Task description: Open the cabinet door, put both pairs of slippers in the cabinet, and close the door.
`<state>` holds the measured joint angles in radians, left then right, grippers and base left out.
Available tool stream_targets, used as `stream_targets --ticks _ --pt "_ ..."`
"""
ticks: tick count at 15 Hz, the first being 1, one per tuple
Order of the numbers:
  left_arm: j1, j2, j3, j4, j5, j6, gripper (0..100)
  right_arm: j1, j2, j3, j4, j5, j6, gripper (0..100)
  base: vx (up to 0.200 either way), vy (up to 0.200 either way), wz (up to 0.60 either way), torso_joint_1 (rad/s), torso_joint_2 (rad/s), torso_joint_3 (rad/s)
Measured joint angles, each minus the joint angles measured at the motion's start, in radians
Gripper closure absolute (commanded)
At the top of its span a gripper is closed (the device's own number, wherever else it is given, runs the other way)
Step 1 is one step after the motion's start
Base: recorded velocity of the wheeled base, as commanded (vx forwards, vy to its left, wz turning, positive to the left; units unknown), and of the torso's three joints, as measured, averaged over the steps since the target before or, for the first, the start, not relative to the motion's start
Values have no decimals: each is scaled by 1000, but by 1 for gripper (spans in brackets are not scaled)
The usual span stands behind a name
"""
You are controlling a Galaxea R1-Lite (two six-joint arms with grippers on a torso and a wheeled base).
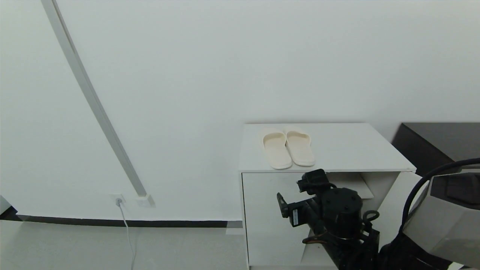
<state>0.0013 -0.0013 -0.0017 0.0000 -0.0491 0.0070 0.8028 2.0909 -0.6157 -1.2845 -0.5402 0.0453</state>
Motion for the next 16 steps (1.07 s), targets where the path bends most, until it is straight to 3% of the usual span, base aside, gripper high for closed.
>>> stream_targets --ticks 5,7,12,16 --pt "0 0 0 0 0 0 100 -39 -121 -371 702 -19 148 0 0 0 0 8 -21 -12" --pt "0 0 0 0 0 0 100 -42 -148 -497 860 -46 224 0 0 0 0 0 0 0" --pt "0 0 0 0 0 2 100 -54 -128 -449 684 -44 236 0 0 0 0 0 0 0" --pt "0 0 0 0 0 1 100 -69 -102 -404 639 -22 234 0 200 0 0 1 5 0"
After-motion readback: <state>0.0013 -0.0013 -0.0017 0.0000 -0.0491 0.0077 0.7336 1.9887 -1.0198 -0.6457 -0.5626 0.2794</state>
